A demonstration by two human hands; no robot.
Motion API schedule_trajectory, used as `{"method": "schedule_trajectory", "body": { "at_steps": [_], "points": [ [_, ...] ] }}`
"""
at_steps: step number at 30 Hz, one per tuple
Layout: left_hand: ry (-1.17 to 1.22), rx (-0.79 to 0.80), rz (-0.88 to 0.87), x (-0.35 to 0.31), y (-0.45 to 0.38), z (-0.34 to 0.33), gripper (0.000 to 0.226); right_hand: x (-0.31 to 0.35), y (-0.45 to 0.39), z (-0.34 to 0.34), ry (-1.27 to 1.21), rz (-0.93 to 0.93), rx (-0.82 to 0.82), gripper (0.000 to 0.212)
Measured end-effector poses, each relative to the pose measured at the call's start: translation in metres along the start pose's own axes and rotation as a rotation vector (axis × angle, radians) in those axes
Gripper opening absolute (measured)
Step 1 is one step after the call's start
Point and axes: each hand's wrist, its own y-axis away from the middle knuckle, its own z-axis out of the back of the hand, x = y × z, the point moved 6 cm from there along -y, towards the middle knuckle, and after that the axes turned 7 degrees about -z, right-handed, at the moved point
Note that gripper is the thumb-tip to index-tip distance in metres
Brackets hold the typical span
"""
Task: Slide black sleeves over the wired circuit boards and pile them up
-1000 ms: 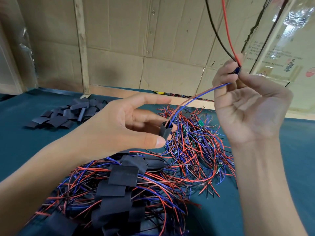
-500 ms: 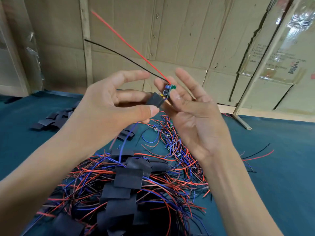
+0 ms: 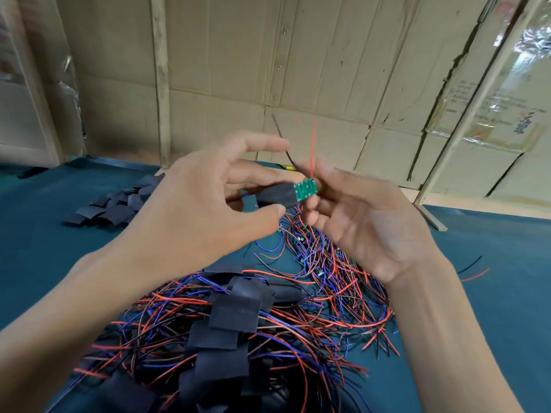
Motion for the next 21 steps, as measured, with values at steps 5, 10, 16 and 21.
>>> {"method": "schedule_trajectory", "body": {
  "at_steps": [5,10,16,21],
  "points": [
    [-0.272,0.085,-0.124,-0.01,0.004,-0.007,0.052,-0.022,0.002,-0.001,0.157,-0.322,0.037,0.038],
    [-0.297,0.103,-0.124,-0.008,0.005,-0.01,0.047,-0.027,0.0,0.004,0.092,-0.318,0.041,0.012],
    [-0.396,0.071,-0.111,-0.001,0.003,-0.007,0.047,-0.019,-0.007,0.013,0.099,-0.165,-0.085,0.006],
    [-0.406,0.065,-0.04,0.008,0.002,-0.001,0.045,-0.009,-0.006,0.01,0.149,0.009,-0.059,0.006]
  ]
}}
